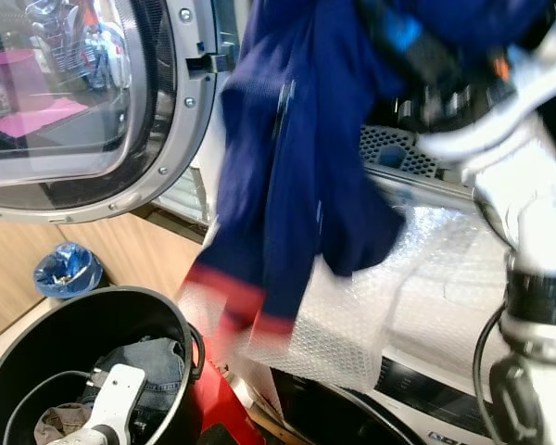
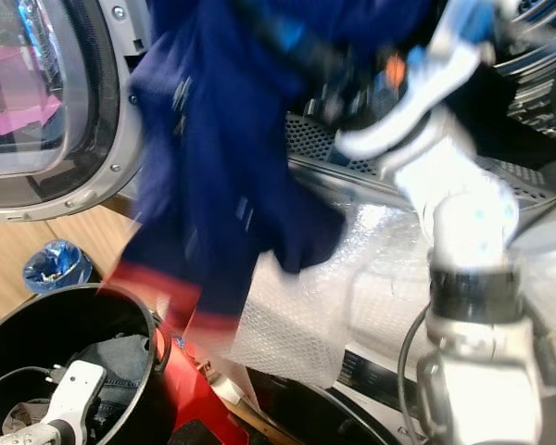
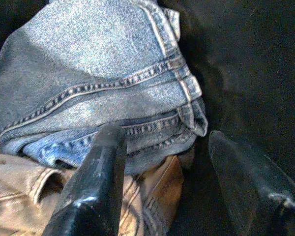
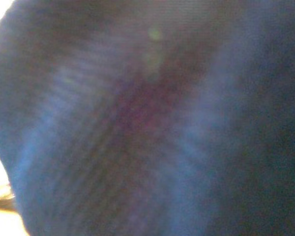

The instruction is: Clothes washing

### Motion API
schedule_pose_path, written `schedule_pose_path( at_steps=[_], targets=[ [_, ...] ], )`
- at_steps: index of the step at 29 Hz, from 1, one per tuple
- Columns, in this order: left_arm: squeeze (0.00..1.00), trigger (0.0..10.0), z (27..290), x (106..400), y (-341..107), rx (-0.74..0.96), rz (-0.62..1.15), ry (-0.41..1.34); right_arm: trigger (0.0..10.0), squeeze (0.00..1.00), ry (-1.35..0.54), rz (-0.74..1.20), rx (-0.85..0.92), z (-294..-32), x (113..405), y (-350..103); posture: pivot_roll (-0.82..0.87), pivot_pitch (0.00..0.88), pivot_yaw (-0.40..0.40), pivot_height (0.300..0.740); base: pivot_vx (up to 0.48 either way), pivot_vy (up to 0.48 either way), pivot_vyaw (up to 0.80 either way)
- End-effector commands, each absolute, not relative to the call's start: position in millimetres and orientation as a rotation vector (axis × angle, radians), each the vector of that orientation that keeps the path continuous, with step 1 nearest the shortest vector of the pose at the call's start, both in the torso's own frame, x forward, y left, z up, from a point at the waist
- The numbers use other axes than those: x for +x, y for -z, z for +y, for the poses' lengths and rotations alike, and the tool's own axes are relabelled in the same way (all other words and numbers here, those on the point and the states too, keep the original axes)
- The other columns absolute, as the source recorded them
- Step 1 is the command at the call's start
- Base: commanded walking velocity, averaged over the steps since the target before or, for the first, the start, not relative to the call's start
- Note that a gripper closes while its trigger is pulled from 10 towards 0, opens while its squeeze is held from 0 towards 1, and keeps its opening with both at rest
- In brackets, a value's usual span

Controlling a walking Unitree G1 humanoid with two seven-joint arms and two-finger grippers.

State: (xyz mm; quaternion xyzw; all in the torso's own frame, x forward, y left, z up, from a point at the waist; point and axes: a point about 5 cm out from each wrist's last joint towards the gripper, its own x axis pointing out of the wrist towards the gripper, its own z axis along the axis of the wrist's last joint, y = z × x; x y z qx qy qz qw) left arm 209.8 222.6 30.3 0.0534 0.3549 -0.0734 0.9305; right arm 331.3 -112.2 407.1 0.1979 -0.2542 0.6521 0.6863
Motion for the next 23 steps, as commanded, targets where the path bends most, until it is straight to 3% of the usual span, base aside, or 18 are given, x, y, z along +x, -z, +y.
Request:
schedule_pose_path(
  at_steps=[1, 9, 10, 11, 13, 14, 18, 21, 23],
  targets=[
    [0.00, 10.0, 218.3, 205.1, -24.0, 0.104, 0.746, 0.146, 0.0, 0.00, -1.326, -0.647, 0.428, -123.1, 347.1, -437.0, -0.03, 0.060, 0.021, 0.740, 0.000, 0.000, 0.00],
    [0.00, 10.0, 212.5, 201.2, -20.8, 0.079, 0.747, 0.137, 0.0, 0.00, -0.983, -0.734, 0.489, -144.5, 363.6, -485.0, -0.02, 0.059, 0.016, 0.740, 0.000, 0.000, 0.00],
    [0.00, 10.0, 211.7, 201.4, -20.8, 0.074, 0.744, 0.134, 0.0, 0.00, -0.800, -0.717, 0.496, -153.1, 368.8, -493.7, -0.02, 0.059, 0.016, 0.740, 0.000, 0.000, 0.00],
    [0.00, 10.0, 211.7, 201.4, -20.8, 0.074, 0.744, 0.134, 0.0, 0.00, -0.800, -0.717, 0.496, -153.1, 368.8, -493.7, -0.02, 0.059, 0.016, 0.740, 0.000, 0.000, 0.00],
    [0.00, 10.0, 211.6, 201.7, -20.9, 0.071, 0.739, 0.127, 0.0, 0.00, -0.599, -0.693, 0.485, -163.3, 372.7, -499.9, -0.02, 0.059, 0.016, 0.740, 0.000, 0.000, 0.00],
    [0.00, 10.0, 211.8, 201.8, -21.3, 0.070, 0.734, 0.118, 0.0, 0.00, -0.377, -0.666, 0.516, -180.2, 374.3, -504.9, -0.01, 0.062, 0.017, 0.740, 0.000, 0.000, 0.00],
    [0.00, 10.0, 211.8, 201.7, -22.6, 0.066, 0.717, 0.103, 0.0, 0.00, 0.155, -0.653, 0.660, -243.0, 364.3, -506.3, -0.01, 0.064, 0.017, 0.740, 0.000, 0.000, 0.00],
    [0.00, 10.0, 211.9, 204.1, -24.1, 0.065, 0.698, 0.087, 0.0, 0.00, 0.387, -0.673, 0.612, -271.8, 353.4, -505.0, -0.01, 0.065, 0.016, 0.740, 0.000, 0.000, 0.00],
    [0.00, 10.0, 211.6, 206.7, -25.3, 0.069, 0.686, 0.084, 0.0, 0.00, 0.395, -0.660, 0.503, -267.6, 356.3, -503.0, -0.01, 0.065, 0.019, 0.740, 0.000, 0.000, 0.00]
  ],
)
